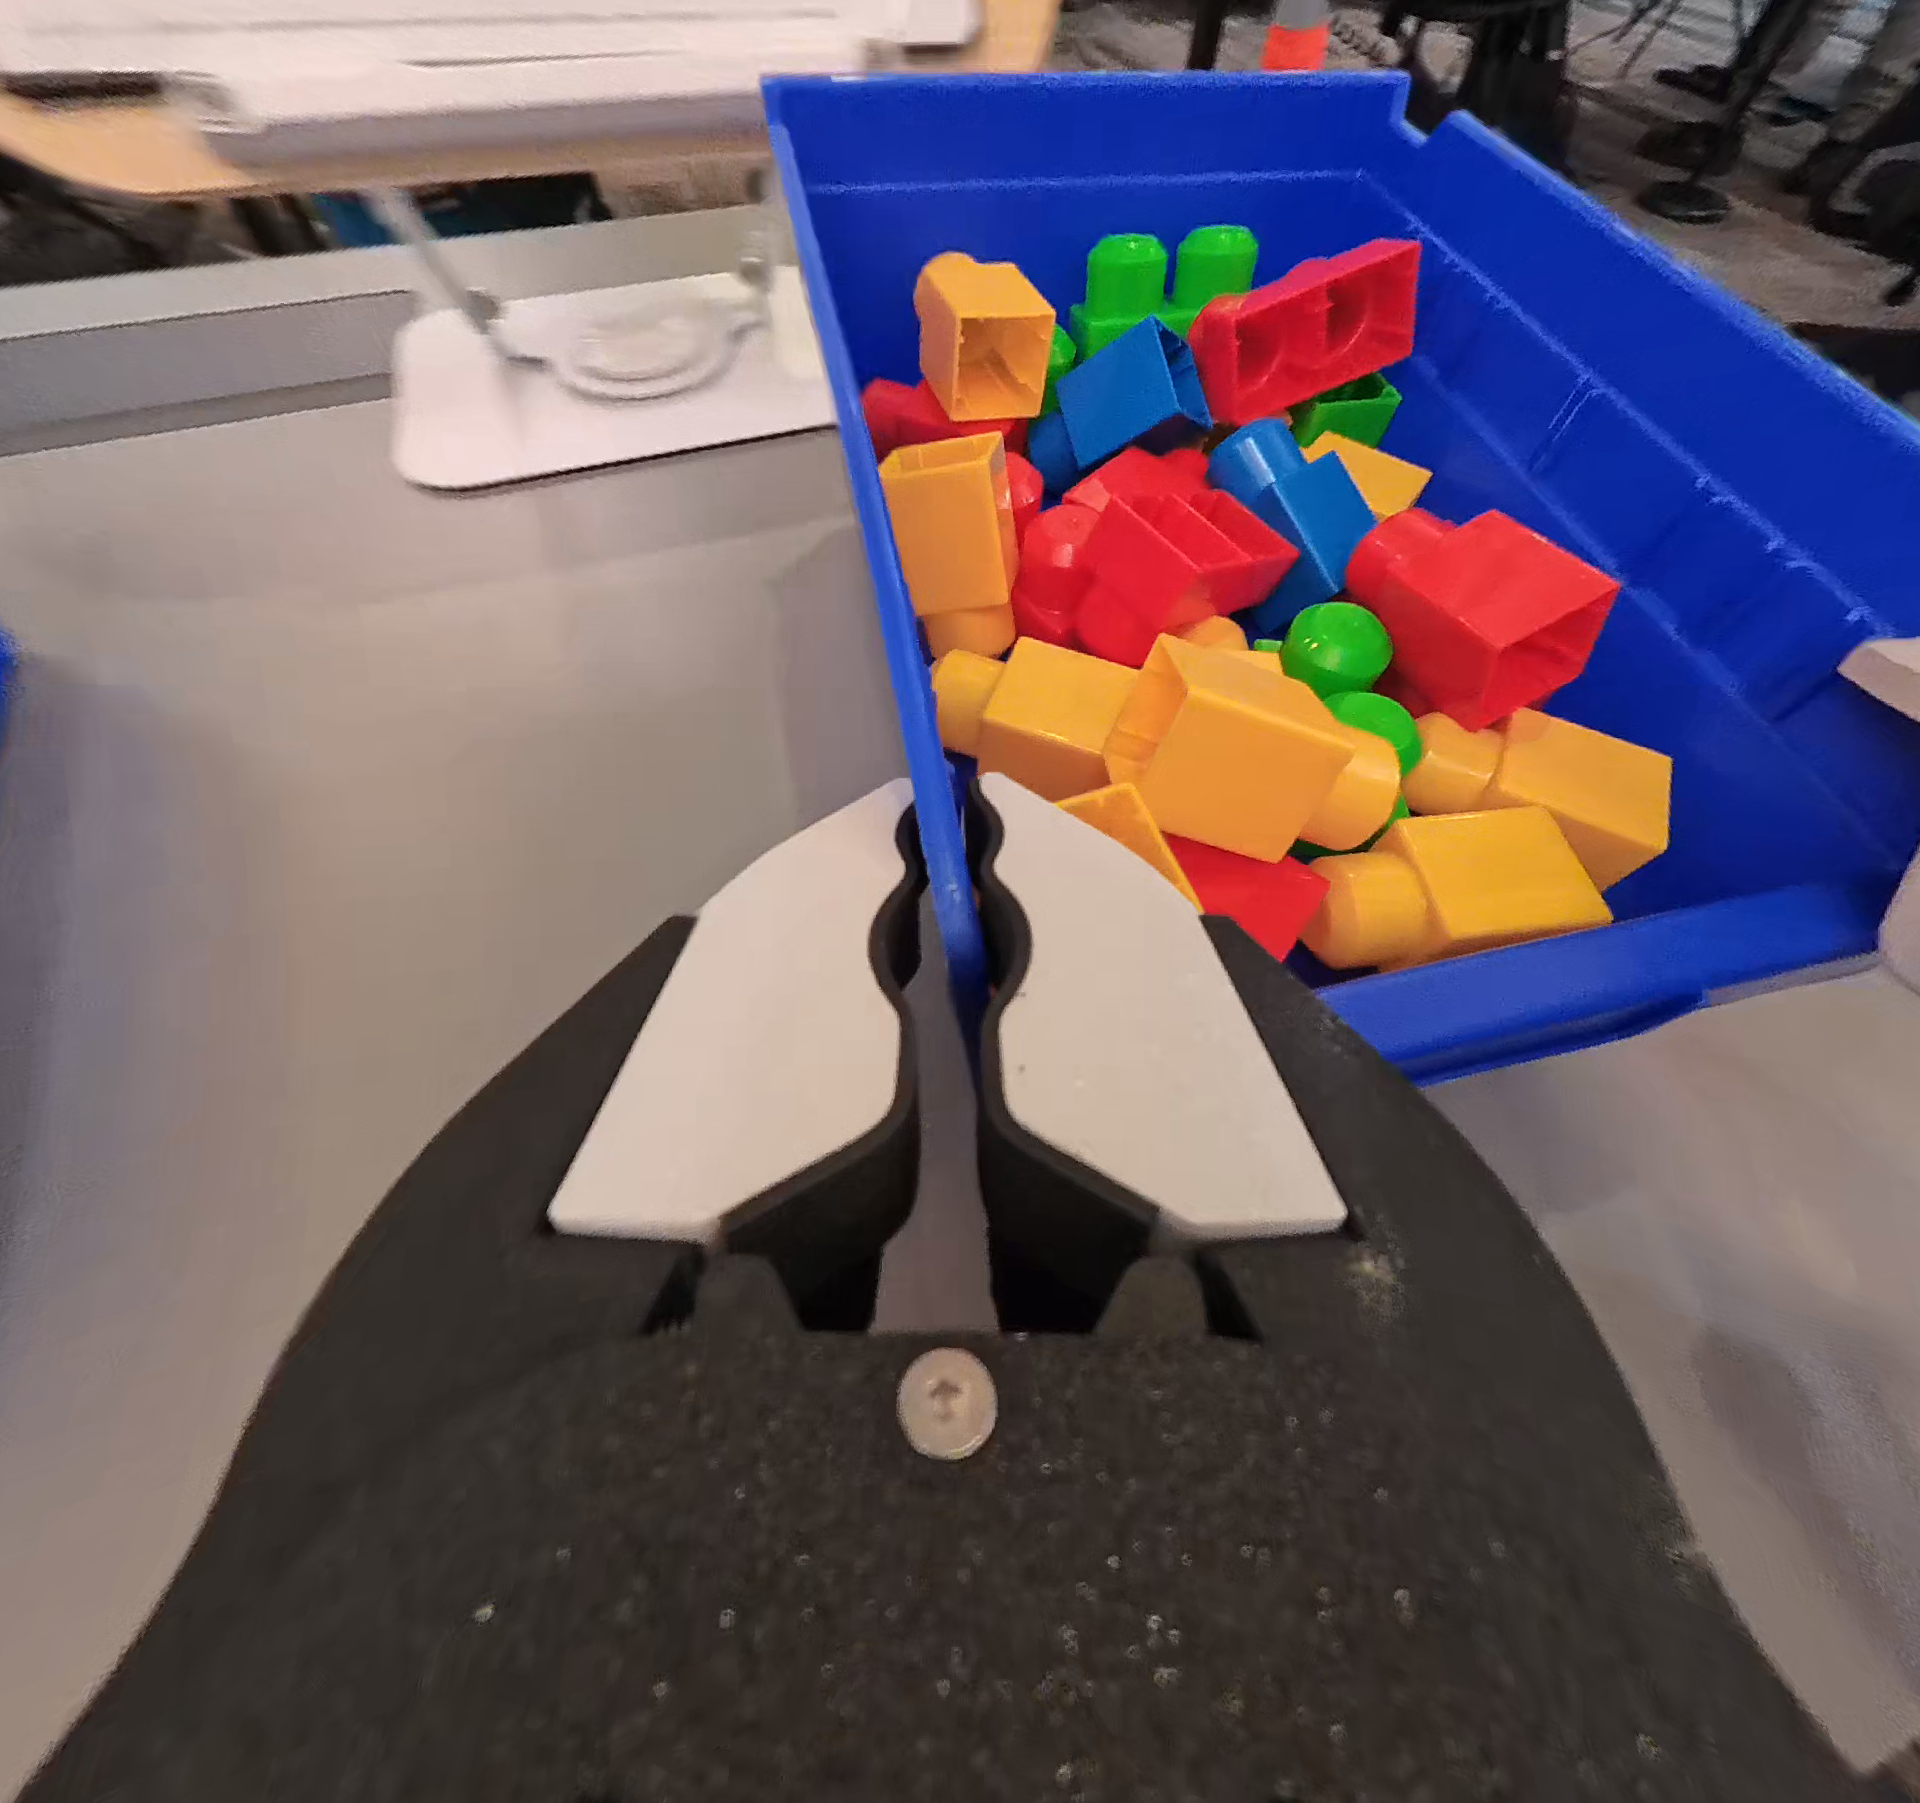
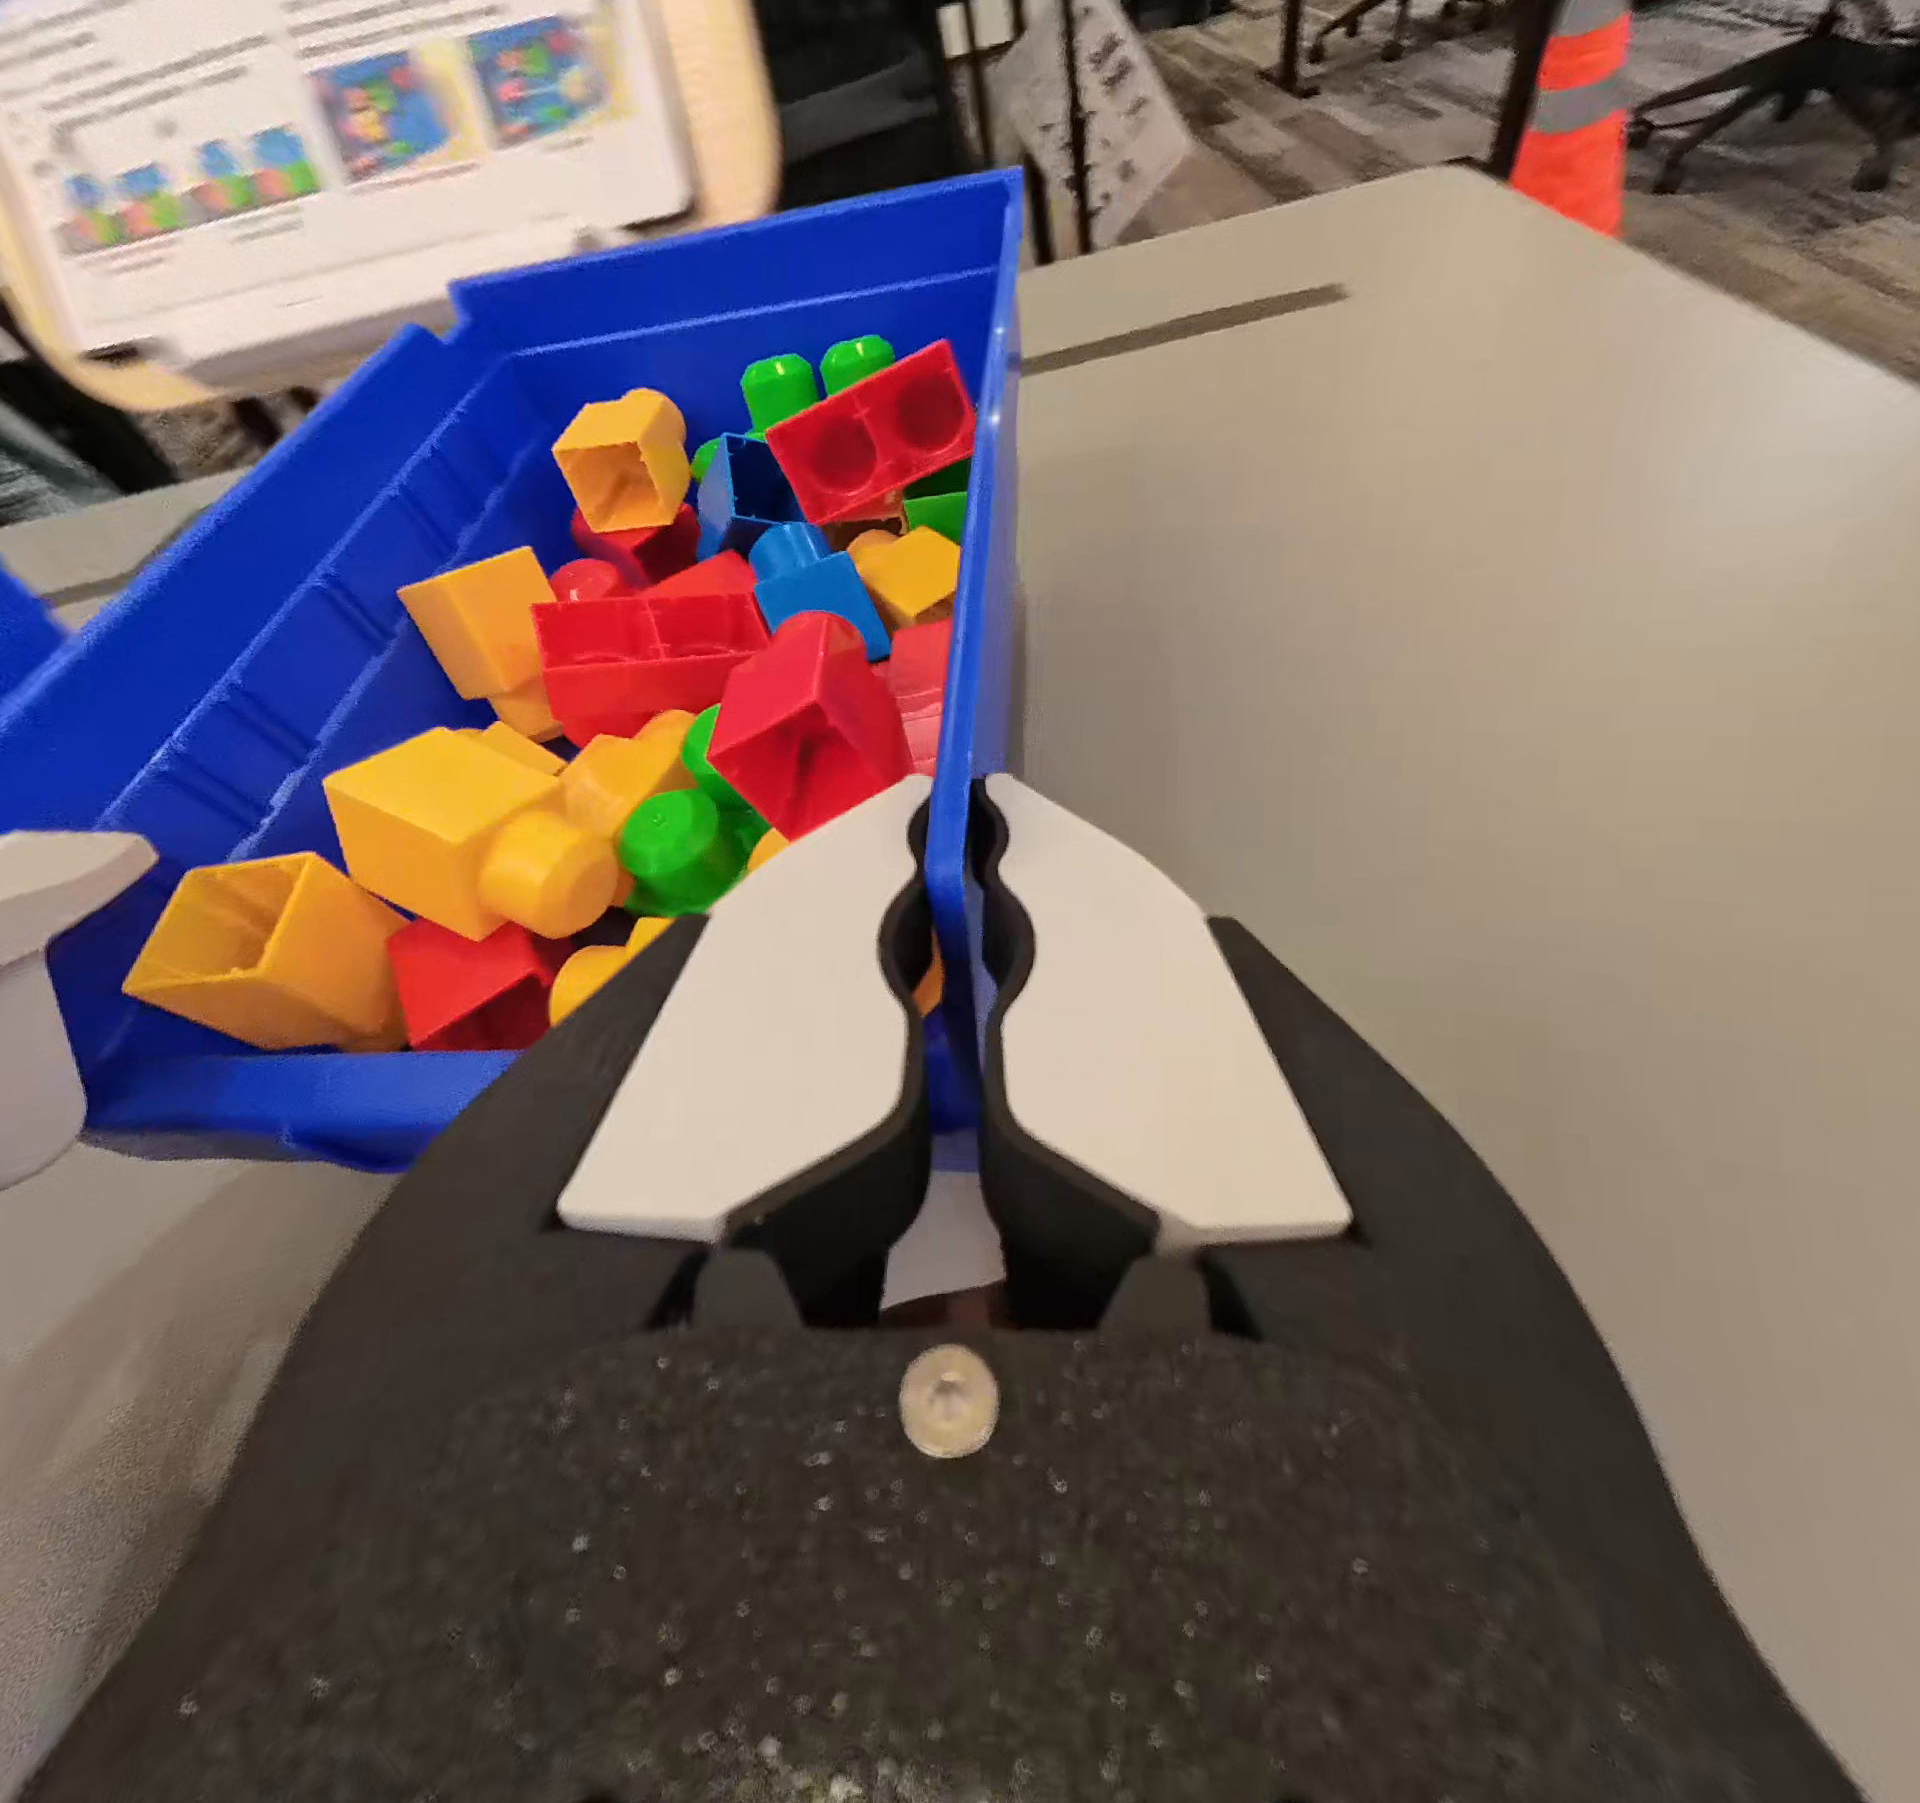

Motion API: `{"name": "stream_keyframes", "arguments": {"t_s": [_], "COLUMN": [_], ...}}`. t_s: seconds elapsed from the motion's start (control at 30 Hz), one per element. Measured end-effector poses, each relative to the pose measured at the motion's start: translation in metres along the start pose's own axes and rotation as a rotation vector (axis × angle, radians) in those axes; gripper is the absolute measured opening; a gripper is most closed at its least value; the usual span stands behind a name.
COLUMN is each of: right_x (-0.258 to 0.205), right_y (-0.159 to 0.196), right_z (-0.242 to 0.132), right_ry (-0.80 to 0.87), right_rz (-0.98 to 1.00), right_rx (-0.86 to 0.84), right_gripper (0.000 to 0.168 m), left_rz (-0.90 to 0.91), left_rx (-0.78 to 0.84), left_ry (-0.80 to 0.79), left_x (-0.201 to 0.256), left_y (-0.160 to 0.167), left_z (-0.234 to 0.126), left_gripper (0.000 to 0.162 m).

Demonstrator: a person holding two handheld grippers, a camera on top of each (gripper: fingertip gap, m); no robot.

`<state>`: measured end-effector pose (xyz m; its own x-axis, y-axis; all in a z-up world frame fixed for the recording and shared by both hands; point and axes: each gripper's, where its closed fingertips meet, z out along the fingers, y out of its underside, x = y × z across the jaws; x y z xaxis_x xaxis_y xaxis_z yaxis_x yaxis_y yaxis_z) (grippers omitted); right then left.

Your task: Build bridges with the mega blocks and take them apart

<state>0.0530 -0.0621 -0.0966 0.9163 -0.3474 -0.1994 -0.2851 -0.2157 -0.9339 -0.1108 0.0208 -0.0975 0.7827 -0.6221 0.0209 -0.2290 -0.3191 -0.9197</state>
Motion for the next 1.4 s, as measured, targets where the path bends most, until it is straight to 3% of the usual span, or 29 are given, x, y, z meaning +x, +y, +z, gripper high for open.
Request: {"name": "stream_keyframes", "arguments": {"t_s": [0.23, 0.43, 0.53, 0.67, 0.8, 0.9, 1.03, 1.13, 1.4], "right_x": [-0.126, -0.179, -0.184, -0.174, -0.159, -0.156, -0.164, -0.175, -0.2], "right_y": [0.029, 0.051, 0.051, 0.044, 0.039, 0.043, 0.046, 0.051, 0.066], "right_z": [0.017, 0.039, 0.039, 0.013, -0.02, -0.025, -0.027, -0.031, -0.043], "right_ry": [-0.167, -0.248, -0.303, -0.426, -0.503, -0.508, -0.533, -0.56, -0.597], "right_rz": [-0.047, -0.137, -0.179, -0.187, -0.211, -0.248, -0.262, -0.276, -0.318], "right_rx": [-0.076, -0.111, -0.101, -0.078, 0.029, 0.043, 0.034, 0.037, 0.016], "right_gripper": [0.005, 0.005, 0.01, 0.034, 0.032, 0.025, 0.022, 0.02, 0.019], "left_rz": [-0.083, -0.173, -0.239, -0.288, -0.207, -0.185, -0.176, -0.238, -0.355], "left_rx": [-0.02, -0.037, 0.018, 0.015, 0.016, 0.037, -0.033, -0.079, -0.123], "left_ry": [-0.174, -0.277, -0.237, -0.141, -0.153, -0.236, -0.435, -0.497, -0.393], "left_x": [-0.121, -0.179, -0.181, -0.163, -0.163, -0.204, -0.316, -0.382, -0.423], "left_y": [0.01, 0.043, 0.048, 0.049, 0.056, 0.063, 0.081, 0.093, 0.087], "left_z": [-0.056, -0.067, -0.069, -0.083, -0.14, -0.19, -0.22, -0.215, -0.147], "left_gripper": [0.004, 0.004, 0.01, 0.062, 0.063, 0.06, 0.062, 0.064, 0.068]}}
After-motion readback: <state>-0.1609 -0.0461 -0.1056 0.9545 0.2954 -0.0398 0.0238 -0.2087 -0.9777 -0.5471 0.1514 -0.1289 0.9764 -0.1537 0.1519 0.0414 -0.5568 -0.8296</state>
